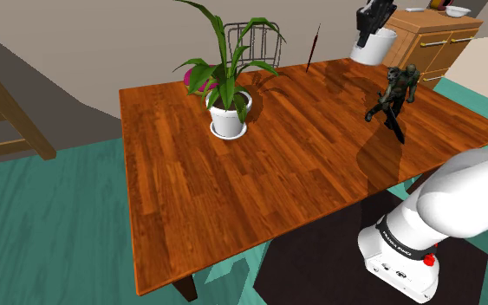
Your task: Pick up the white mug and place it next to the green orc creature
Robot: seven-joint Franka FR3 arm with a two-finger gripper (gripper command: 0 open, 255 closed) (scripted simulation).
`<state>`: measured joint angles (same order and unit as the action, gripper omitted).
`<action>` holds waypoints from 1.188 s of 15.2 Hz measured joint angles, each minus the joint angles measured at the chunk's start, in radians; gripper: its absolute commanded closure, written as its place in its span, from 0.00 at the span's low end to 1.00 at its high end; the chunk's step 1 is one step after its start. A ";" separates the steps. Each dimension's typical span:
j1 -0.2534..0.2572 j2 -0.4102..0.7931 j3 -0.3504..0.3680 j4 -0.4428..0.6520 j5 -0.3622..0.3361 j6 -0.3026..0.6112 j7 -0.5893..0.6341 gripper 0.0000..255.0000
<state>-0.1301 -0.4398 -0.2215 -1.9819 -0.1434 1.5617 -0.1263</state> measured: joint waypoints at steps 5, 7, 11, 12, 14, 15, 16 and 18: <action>-0.027 0.107 -0.097 0.091 -0.007 0.028 -0.125 1.00; -0.039 0.158 -0.138 0.134 -0.001 0.041 -0.179 1.00; -0.065 0.280 -0.214 0.273 0.032 0.027 -0.292 1.00; -0.074 0.306 -0.232 0.295 0.041 0.030 -0.320 1.00; -0.090 0.374 -0.263 0.366 0.070 0.025 -0.370 1.00; -0.103 0.409 -0.281 0.396 0.087 0.026 -0.401 1.00; -0.117 0.440 -0.297 0.432 0.103 0.018 -0.430 1.00; -0.149 0.526 -0.324 0.523 0.149 0.003 -0.487 1.00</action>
<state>-0.2788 0.0860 -0.5460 -1.4589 0.0051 1.5647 -0.6130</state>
